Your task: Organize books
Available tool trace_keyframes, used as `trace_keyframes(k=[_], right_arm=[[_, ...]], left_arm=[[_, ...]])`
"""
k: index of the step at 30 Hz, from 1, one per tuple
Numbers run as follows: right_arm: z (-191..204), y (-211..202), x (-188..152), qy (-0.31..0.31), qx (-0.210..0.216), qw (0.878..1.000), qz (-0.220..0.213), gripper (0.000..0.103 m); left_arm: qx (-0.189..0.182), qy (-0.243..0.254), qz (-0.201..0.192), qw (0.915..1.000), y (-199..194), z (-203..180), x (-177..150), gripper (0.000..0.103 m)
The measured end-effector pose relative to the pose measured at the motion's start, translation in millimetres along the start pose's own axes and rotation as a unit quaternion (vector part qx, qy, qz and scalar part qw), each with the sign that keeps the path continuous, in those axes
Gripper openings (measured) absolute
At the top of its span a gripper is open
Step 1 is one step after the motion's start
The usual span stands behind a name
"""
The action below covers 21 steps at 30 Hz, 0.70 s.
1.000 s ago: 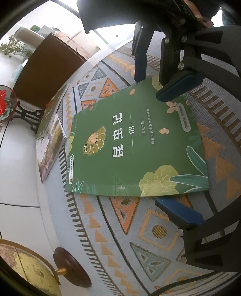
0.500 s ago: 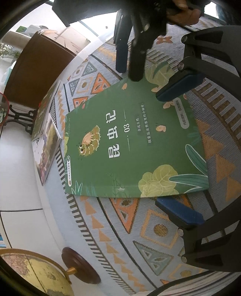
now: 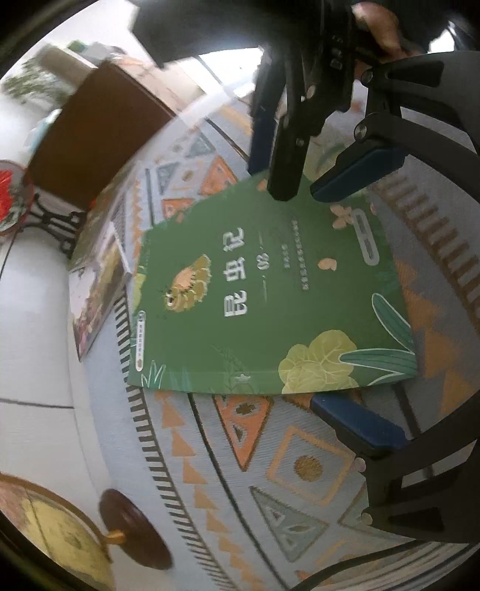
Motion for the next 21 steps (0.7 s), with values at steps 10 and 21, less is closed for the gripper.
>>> trace_keyframes(k=[10,21], right_arm=[[-12,-14,16,0.079,0.081,0.994,-0.007,0.059],[-33,-13,5,0.139,0.110,0.984,0.014,0.060]], left_arm=[[-0.135,-0.079,-0.071,0.9852,-30,-38,33,0.101],[-0.259,-0.230,-0.049,0.9367,2,-29,26,0.100]])
Point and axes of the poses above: each gripper's, at about its wrist camera, not at the fingertips, and y roughly the way its jaws point, z to its left, x to its top, the point moved 10 cm from there along y, roughly the way its jaws point, and after that the axes turned 4 degrees about y, right-handed, at the moved point
